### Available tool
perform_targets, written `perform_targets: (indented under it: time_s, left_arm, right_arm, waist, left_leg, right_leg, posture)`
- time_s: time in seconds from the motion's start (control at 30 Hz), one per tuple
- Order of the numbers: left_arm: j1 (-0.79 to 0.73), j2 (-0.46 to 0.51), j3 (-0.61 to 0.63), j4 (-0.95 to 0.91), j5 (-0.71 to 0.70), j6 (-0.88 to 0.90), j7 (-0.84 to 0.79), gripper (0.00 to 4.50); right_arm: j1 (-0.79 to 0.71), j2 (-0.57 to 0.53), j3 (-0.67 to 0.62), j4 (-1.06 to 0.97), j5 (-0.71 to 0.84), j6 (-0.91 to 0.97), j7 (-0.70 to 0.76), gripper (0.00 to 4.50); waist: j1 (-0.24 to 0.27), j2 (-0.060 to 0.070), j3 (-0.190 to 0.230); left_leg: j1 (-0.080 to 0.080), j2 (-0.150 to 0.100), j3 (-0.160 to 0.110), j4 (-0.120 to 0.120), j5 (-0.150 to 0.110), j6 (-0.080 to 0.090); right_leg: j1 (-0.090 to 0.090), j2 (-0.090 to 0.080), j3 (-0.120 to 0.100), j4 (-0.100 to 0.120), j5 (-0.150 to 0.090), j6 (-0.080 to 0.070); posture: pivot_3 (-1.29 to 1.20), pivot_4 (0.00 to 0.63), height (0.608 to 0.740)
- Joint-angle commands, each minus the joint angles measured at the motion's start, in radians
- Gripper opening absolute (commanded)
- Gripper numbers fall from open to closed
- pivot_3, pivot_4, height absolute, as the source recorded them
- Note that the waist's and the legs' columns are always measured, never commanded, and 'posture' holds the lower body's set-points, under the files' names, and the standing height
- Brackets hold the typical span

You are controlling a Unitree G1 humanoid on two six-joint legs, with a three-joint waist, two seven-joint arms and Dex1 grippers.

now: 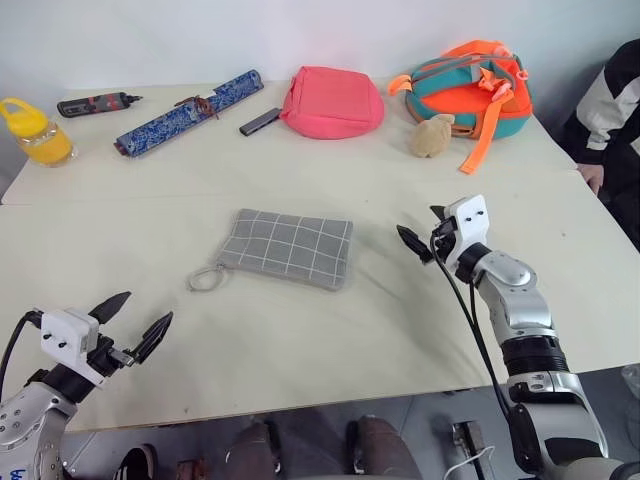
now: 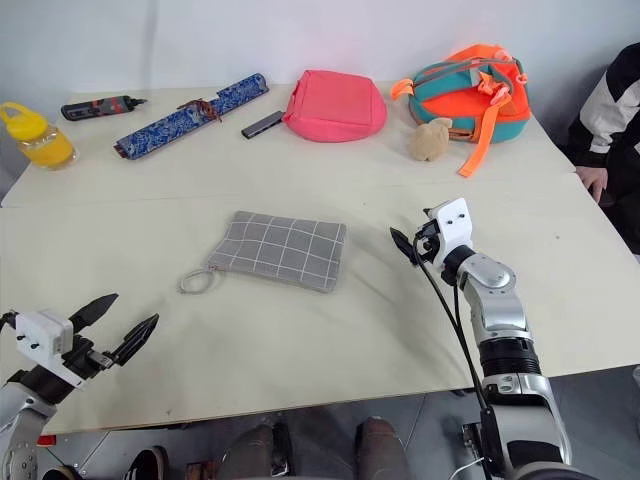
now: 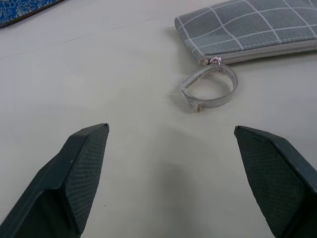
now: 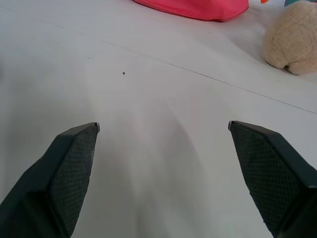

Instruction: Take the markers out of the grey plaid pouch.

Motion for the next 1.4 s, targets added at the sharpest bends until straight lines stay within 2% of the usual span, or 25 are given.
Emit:
perform_targets:
  time_s: [0.03,0.27,0.67,0.77,0.83,0.93,1.1,1.13,1.33,1.4]
  left_arm:
    - [0.009,0.005,-0.002,-0.016,0.015,-0.021,0.003,4.3]
    - [-0.002,0.008,0.0,-0.028,0.014,-0.026,0.015,4.3]
    - [-0.058,0.019,-0.002,-0.021,-0.005,-0.048,-0.034,4.3]
    - [-0.089,0.02,-0.005,-0.012,-0.004,-0.053,-0.035,4.35]
    - [-0.116,0.024,-0.01,0.005,0.014,-0.072,-0.037,4.35]
    - [-0.198,0.052,-0.036,0.081,0.064,-0.124,-0.038,4.35]
    - [-0.359,0.104,-0.096,0.262,0.155,-0.232,-0.031,4.35]
    - [-0.401,0.115,-0.115,0.313,0.178,-0.271,-0.037,4.35]
    - [-0.653,0.178,-0.264,0.679,0.358,-0.545,-0.048,4.35]
    - [-0.724,0.188,-0.321,0.788,0.417,-0.649,-0.052,4.35]
  right_arm:
    - [-0.009,-0.006,0.0,-0.041,-0.002,-0.015,0.008,4.37]
    - [-0.012,-0.005,0.017,-0.091,0.017,0.013,0.045,4.37]
    - [0.001,0.039,0.077,-0.314,0.082,0.119,0.129,4.37]
    - [-0.001,0.072,0.088,-0.339,0.102,0.154,0.121,3.73]
    - [0.004,0.093,0.11,-0.336,0.081,0.146,0.108,3.1]
    - [-0.001,0.149,0.152,-0.316,0.043,0.135,0.065,1.95]
    - [-0.022,0.17,0.225,-0.223,-0.071,0.066,0.022,0.16]
    - [-0.027,0.175,0.231,-0.2,-0.085,0.058,0.011,0.03]
    - [-0.044,0.143,0.293,-0.11,-0.22,-0.005,-0.026,0.03]
    - [-0.044,0.138,0.287,-0.108,-0.222,-0.018,-0.02,0.03]
  waist:
    - [0.0,0.0,0.0]
    - [0.0,0.0,0.0]
    - [0.002,0.0,0.0]
    - [0.003,0.0,0.0]
    - [0.002,0.0,0.0]
    - [0.003,0.0,0.0]
    - [0.003,0.0,0.0]
    - [0.004,0.0,0.0]
    - [0.004,0.0,0.0]
    - [0.004,0.0,0.0]
  left_leg:
    - [0.0,0.0,0.0,0.0,0.0,0.0]
    - [0.0,0.0,0.0,0.0,0.0,0.0]
    - [0.0,0.0,0.0,-0.001,0.0,0.0]
    - [0.0,0.0,0.0,-0.001,0.0,0.0]
    - [0.0,0.0,0.0,0.0,0.0,0.0]
    - [0.0,0.0,0.0,0.0,0.0,0.0]
    - [0.0,0.0,0.0,0.0,0.0,-0.001]
    - [0.0,-0.001,0.0,0.0,0.0,0.0]
    - [-0.001,0.0,0.001,0.0,0.001,-0.001]
    - [-0.001,-0.001,0.001,0.0,0.001,-0.001]
  right_leg:
    - [0.0,0.0,0.0,0.0,0.0,0.0]
    - [0.0,0.0,0.0,0.0,0.0,0.0]
    - [0.0,0.0,0.0,0.0,0.0,0.0]
    - [0.0,0.0,0.0,0.0,0.0,0.0]
    - [0.0,0.0,0.0,0.0,0.0,0.0]
    - [0.0,0.0,0.0,0.001,0.0,0.0]
    - [-0.001,0.0,-0.001,0.001,0.0,0.0]
    - [-0.001,0.0,-0.001,0.002,0.0,0.0]
    - [-0.002,0.0,-0.002,0.002,0.0,0.0]
    - [-0.002,0.0,-0.002,0.002,0.0,0.0]
  posture:
    - [0.0,0.15,0.74]
    - [0.0,0.15,0.74]
    - [0.0,0.15,0.74]
    - [0.0,0.15,0.74]
    - [0.0,0.15,0.74]
    - [0.0,0.15,0.74]
    - [0.0,0.15,0.74]
    - [0.0,0.15,0.74]
    - [0.0,0.15,0.74]
    - [0.0,0.15,0.74]
